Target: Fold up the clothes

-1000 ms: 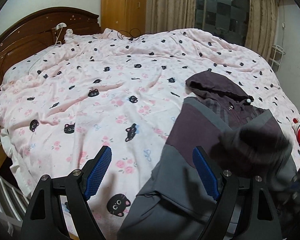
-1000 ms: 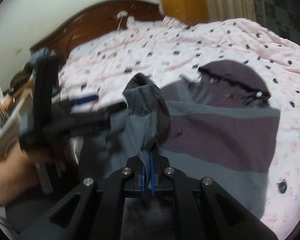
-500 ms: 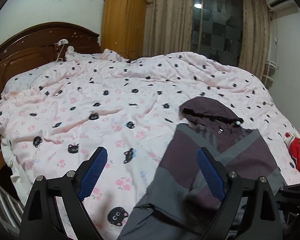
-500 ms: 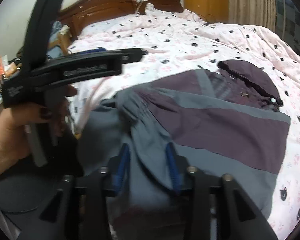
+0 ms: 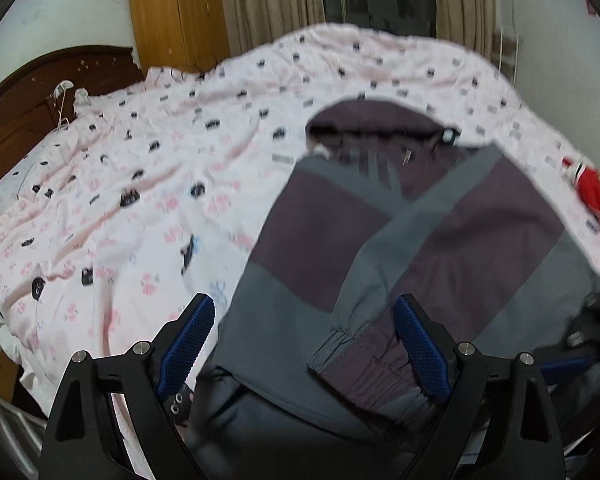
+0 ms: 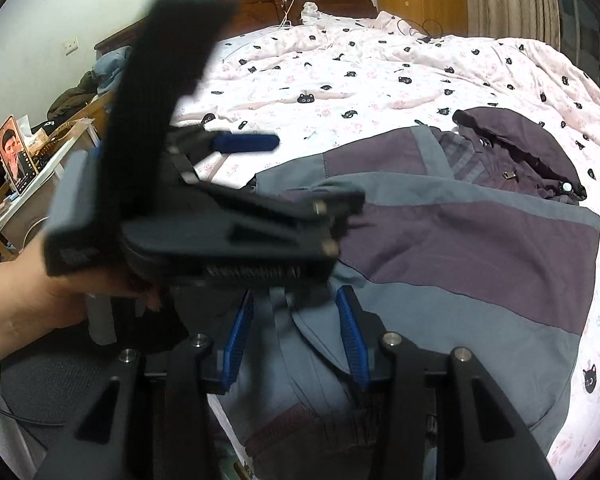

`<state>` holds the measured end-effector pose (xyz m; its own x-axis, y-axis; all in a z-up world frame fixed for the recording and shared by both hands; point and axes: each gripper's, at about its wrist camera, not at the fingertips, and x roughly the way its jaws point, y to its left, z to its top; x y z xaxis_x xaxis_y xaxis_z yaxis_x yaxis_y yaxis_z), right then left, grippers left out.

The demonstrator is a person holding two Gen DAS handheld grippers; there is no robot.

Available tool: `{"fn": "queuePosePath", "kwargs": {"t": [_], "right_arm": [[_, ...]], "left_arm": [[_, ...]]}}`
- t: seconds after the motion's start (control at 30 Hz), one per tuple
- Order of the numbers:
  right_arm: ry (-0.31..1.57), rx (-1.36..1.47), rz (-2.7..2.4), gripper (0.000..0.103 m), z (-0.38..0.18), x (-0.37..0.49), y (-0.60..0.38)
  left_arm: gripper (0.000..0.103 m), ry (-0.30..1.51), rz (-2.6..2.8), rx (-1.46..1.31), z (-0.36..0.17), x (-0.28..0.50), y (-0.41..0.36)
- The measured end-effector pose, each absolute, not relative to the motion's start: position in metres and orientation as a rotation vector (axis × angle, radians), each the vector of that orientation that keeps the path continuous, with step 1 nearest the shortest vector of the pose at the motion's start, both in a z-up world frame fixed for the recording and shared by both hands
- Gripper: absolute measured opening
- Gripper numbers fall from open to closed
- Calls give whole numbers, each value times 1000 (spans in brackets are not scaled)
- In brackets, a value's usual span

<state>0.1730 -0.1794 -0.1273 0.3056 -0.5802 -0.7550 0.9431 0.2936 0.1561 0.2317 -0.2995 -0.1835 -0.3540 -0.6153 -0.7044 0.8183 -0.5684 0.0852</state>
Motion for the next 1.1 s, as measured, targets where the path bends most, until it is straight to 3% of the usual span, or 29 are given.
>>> {"fn": "queuePosePath", "kwargs": {"t": [0.23,0.6,0.67,1.1], "right_arm": [[626,672,-1107,45,-111,154,-174],[438,779,-1320,48,-81,45,-186],[433,804,-1364,53,-84,30,-192],[499,789,-1425,53,-102,16,-228]], "left_arm": [[91,415,-1976,919,-194,235,-301],[94,403,-1959,937,-197,236,-304],[94,403,-1958,939,-198,236,-304],[94,420,-1959,928,-199,238,-304]]}}
